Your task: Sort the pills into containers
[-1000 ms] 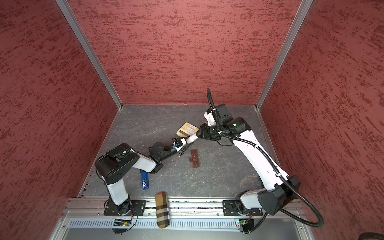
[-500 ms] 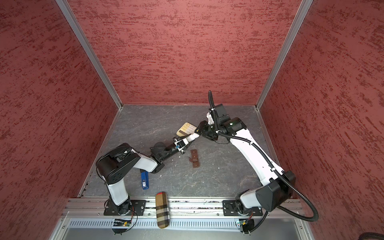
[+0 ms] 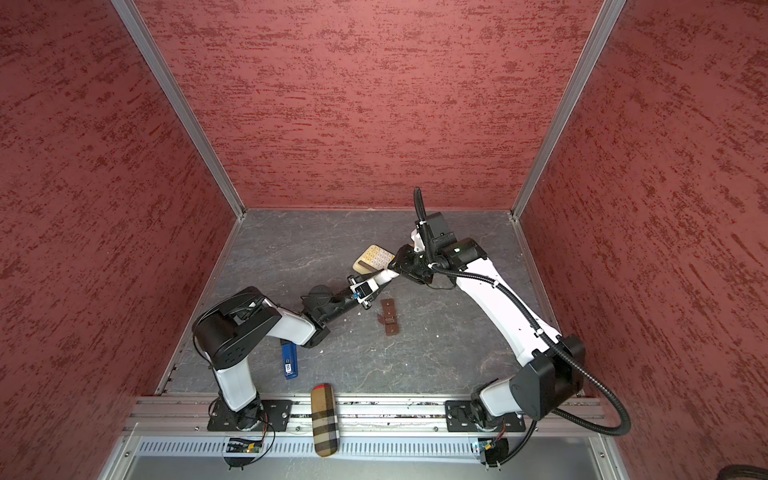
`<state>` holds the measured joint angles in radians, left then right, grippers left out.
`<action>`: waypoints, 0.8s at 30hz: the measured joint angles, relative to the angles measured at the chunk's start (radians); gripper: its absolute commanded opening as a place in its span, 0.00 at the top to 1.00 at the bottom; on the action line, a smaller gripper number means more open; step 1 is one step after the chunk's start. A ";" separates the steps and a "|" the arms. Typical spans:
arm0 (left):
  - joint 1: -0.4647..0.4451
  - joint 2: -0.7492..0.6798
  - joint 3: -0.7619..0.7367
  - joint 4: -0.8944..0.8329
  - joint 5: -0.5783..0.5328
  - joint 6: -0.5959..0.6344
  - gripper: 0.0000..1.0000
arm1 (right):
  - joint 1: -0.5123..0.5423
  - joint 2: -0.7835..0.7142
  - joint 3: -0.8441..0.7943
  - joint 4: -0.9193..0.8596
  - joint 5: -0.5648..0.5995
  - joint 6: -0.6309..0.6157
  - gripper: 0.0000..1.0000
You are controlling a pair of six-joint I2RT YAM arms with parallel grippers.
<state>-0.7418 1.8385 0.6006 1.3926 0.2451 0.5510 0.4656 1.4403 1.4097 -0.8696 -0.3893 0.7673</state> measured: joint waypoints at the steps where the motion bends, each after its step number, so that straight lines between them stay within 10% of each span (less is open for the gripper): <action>1: 0.000 0.000 0.000 0.000 0.000 0.000 1.00 | 0.000 0.001 -0.003 0.002 -0.001 0.001 0.53; 24: -0.001 0.000 0.000 -0.001 0.004 -0.005 1.00 | -0.003 0.004 -0.011 0.010 -0.032 -0.014 0.73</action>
<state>-0.7429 1.8385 0.6006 1.3914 0.2493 0.5461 0.4625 1.4441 1.3987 -0.8593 -0.4213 0.7528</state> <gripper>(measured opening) 0.365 0.337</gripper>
